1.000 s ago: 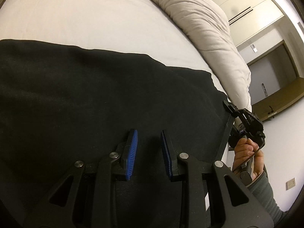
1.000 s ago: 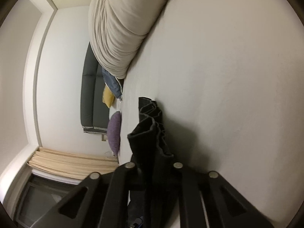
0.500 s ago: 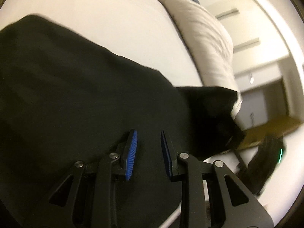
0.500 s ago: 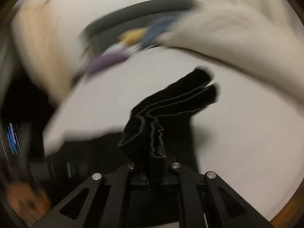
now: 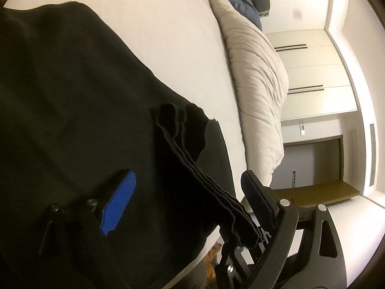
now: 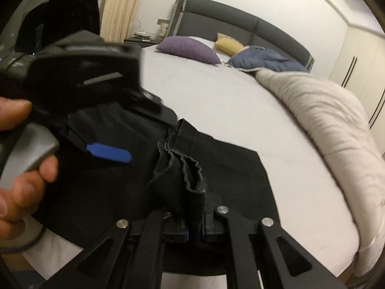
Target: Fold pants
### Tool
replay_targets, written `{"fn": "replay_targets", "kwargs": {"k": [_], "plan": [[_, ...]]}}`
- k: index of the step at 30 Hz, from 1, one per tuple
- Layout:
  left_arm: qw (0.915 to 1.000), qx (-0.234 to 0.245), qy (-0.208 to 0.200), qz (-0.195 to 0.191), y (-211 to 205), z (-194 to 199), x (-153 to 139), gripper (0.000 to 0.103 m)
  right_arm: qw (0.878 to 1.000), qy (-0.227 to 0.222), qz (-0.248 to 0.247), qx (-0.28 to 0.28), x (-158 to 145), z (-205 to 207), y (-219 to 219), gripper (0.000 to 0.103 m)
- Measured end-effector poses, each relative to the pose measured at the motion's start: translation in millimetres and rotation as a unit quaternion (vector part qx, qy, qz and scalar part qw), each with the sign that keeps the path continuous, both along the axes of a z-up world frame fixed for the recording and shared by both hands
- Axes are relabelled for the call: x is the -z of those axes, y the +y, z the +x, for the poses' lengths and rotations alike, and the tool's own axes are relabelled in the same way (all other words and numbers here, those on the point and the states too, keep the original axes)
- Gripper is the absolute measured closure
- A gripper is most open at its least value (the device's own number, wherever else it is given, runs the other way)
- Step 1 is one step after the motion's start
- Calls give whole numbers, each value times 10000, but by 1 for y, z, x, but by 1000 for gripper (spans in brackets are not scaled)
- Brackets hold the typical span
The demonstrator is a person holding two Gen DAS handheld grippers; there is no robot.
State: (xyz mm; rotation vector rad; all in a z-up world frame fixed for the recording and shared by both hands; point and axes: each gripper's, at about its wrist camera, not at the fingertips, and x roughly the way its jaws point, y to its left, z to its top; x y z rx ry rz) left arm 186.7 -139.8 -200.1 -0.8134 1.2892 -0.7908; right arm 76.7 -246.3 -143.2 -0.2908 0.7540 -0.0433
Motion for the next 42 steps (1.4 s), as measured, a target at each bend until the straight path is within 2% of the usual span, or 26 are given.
{"fn": "replay_targets", "kwargs": {"k": [3, 5, 7, 8, 9, 11, 15, 21, 23, 27, 31, 34, 35, 36, 37, 39, 42], "plan": [[9998, 157, -69, -57, 1, 4, -8, 14, 9995, -21, -253, -209, -1, -3, 18, 95], [9991, 345, -219, -78, 3, 10, -18, 24, 9990, -35, -304, -321, -1, -4, 28, 95], [9976, 606, -317, 102, 3, 14, -25, 62, 9988, -23, -274, -397, -2, -3, 37, 95], [9968, 704, -328, 182, 6, 16, -25, 73, 9988, -37, -268, -420, -3, -3, 41, 95], [9959, 771, -364, 295, 10, 18, -26, 83, 9987, -49, -252, -443, -4, -2, 43, 95], [9941, 854, -481, 468, 20, 17, -29, 89, 9983, -89, -217, -531, -8, -1, 52, 95], [9917, 877, -647, 677, 46, 16, -37, 92, 9969, -84, -85, -784, -11, 4, 73, 95], [9894, 716, -680, 1063, 86, 20, -40, 92, 9927, 83, -5, -1202, 0, 14, 117, 95], [9889, 678, -667, 1145, 116, 22, -32, 92, 9920, 165, 54, -1249, 4, 17, 123, 95], [9892, 563, -596, 1214, 150, 19, -13, 92, 9907, 356, 167, -1306, 13, 19, 133, 94], [9870, 510, -571, 1416, 170, 12, 7, 92, 9885, 551, 248, -1387, 23, 16, 139, 89], [9863, 524, -618, 1436, 179, 9, 18, 92, 9852, 963, 446, -1342, 42, 27, 132, 85], [9867, 504, -624, 1415, 184, 8, 18, 92, 9855, 944, 491, -1325, 41, 28, 129, 84], [9867, 486, -614, 1422, 189, 7, 18, 91, 9843, 993, 607, -1327, 37, 27, 125, 75], [9863, 468, -604, 1462, 186, 7, 16, 91, 9820, 1083, 757, -1346, 33, 26, 120, 55], [9830, 424, -638, 1668, 195, 2, 8, 91, 9775, 1198, 1045, -1389, 24, 19, 106, 31], [9724, 225, -889, 2146, 212, -8, -14, 91, 9612, 1281, 1837, -1608, 3, 2, 76, 30]]}}
